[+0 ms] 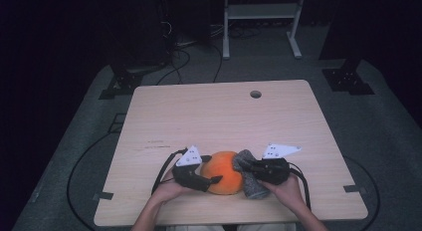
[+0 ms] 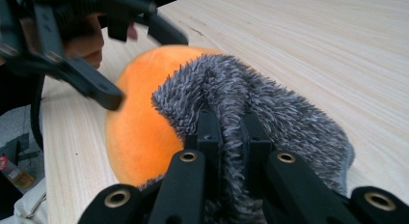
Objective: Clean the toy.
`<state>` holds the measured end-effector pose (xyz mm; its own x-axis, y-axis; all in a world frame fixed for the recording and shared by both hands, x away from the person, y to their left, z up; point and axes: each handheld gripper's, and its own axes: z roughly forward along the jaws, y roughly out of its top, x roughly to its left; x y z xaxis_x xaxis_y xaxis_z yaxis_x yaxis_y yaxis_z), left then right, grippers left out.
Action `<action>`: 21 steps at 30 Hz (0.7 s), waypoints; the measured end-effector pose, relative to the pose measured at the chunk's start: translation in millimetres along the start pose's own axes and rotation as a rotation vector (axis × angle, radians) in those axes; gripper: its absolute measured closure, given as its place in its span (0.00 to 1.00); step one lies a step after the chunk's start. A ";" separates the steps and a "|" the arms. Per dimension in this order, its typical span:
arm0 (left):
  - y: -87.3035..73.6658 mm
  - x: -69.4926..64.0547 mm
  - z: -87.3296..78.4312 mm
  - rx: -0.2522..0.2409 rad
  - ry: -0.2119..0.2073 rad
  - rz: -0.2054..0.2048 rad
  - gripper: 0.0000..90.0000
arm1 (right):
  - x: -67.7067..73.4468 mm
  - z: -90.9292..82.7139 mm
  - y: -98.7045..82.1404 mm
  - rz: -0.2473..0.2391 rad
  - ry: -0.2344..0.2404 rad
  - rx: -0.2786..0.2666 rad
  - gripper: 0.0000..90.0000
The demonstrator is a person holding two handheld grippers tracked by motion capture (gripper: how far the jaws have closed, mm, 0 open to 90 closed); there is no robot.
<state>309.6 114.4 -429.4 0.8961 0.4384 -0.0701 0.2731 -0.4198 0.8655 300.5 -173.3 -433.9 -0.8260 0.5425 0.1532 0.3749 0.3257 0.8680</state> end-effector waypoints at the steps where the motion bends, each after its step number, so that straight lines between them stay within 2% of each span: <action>1: 1.7 1.3 2.5 0.007 0.023 -0.015 0.11 | 1.0 -0.7 0.2 -0.008 0.002 0.000 0.90; 3: 0.6 4.1 10.7 0.047 0.012 -0.052 0.08 | 1.8 -0.9 0.0 -0.018 -0.002 0.000 0.91; 4: -0.5 4.3 14.0 0.064 0.005 -0.073 0.11 | 1.2 -1.3 -0.3 -0.016 -0.001 0.005 0.90; 5: -0.8 2.8 13.9 0.050 0.015 -0.061 0.18 | -0.7 -1.5 -1.1 -0.012 -0.002 0.006 0.90; 7: 1.1 -4.8 11.6 0.015 0.062 0.015 0.32 | -4.5 -2.6 -2.2 0.008 -0.007 0.006 0.91; 8: 3.3 -10.2 10.4 -0.025 0.101 0.060 0.37 | -6.6 -4.4 -1.8 0.021 -0.007 0.005 0.91; 9: 5.8 -16.7 10.0 -0.063 0.152 0.130 0.40 | -7.3 -8.2 -0.2 0.020 -0.026 -0.009 0.91; 11: 8.4 -25.6 12.9 -0.073 0.214 0.243 0.40 | -7.5 -14.7 4.5 0.016 -0.037 -0.059 0.91; 12: 8.1 -29.2 16.1 -0.072 0.200 0.273 0.39 | -6.8 -17.0 6.7 0.019 -0.040 -0.079 0.91; 14: 6.6 -30.2 18.7 -0.057 0.157 0.261 0.34 | -6.3 -15.7 7.9 0.012 -0.039 -0.077 0.91; 16: 6.4 -26.3 16.5 -0.070 0.130 0.203 0.23 | -5.0 -10.6 4.5 -0.002 -0.038 -0.058 0.91; 17: 7.1 -19.7 12.2 -0.100 0.112 0.123 0.18 | -3.6 -9.1 3.6 -0.002 -0.035 -0.054 0.91; 18: 7.3 -14.8 10.0 -0.109 0.109 0.072 0.15 | 0.5 -6.8 3.4 -0.016 -0.025 -0.048 0.91; 19: 6.8 -11.7 9.8 -0.102 0.107 0.039 0.14 | 4.1 -5.4 3.8 -0.036 -0.017 -0.049 0.91; 20: 5.2 -8.7 10.8 -0.070 0.110 0.016 0.16 | 6.8 -4.3 4.0 -0.049 -0.012 -0.049 0.91; 21: 2.0 -7.7 11.8 -0.047 0.115 0.008 0.22 | 9.5 -3.2 4.3 -0.065 -0.023 -0.045 0.91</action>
<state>307.4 100.9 -433.0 0.8516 0.5241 -0.0081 0.2467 -0.3871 0.8884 292.9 -169.3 -427.2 -0.8379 0.5391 0.0858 0.3011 0.3254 0.8964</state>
